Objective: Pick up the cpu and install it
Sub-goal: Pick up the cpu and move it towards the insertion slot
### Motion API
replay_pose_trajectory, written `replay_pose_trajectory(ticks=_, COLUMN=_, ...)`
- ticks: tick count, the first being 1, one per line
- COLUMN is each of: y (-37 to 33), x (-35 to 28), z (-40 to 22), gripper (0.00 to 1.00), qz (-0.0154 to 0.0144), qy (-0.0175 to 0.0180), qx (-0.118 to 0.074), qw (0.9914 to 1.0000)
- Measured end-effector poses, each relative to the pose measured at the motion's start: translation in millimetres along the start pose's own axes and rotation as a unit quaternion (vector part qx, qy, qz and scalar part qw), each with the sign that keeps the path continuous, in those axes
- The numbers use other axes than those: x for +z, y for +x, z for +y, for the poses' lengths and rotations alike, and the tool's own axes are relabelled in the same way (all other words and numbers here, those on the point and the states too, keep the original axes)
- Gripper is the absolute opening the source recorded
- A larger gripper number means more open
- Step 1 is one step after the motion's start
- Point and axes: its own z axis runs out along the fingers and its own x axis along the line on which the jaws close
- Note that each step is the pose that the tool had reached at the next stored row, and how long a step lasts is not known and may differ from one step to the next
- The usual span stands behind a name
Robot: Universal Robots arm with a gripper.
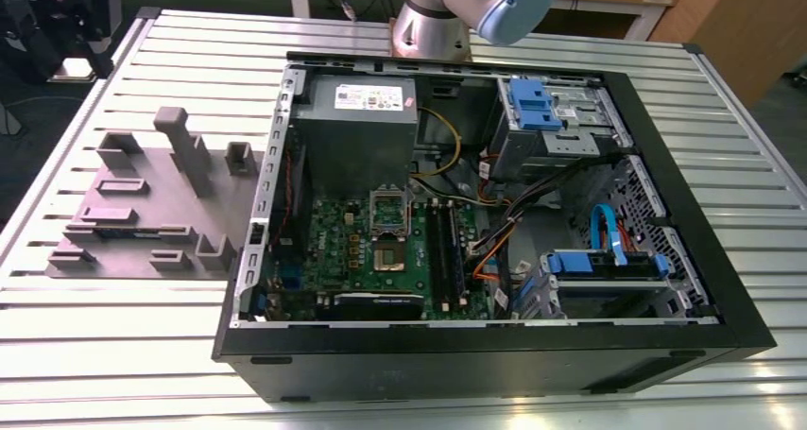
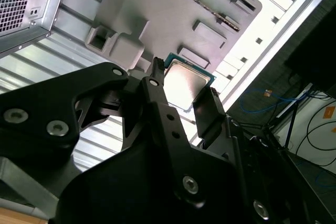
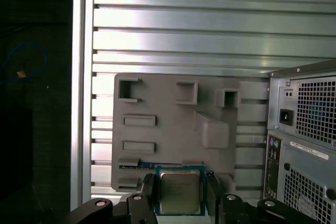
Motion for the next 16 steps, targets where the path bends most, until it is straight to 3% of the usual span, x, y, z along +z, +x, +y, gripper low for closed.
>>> replay_pose_trajectory(ticks=16, y=-4.0, x=0.0, z=-0.1, gripper=0.47, qz=0.0000, qy=0.0000, qx=0.000, qw=1.00000)
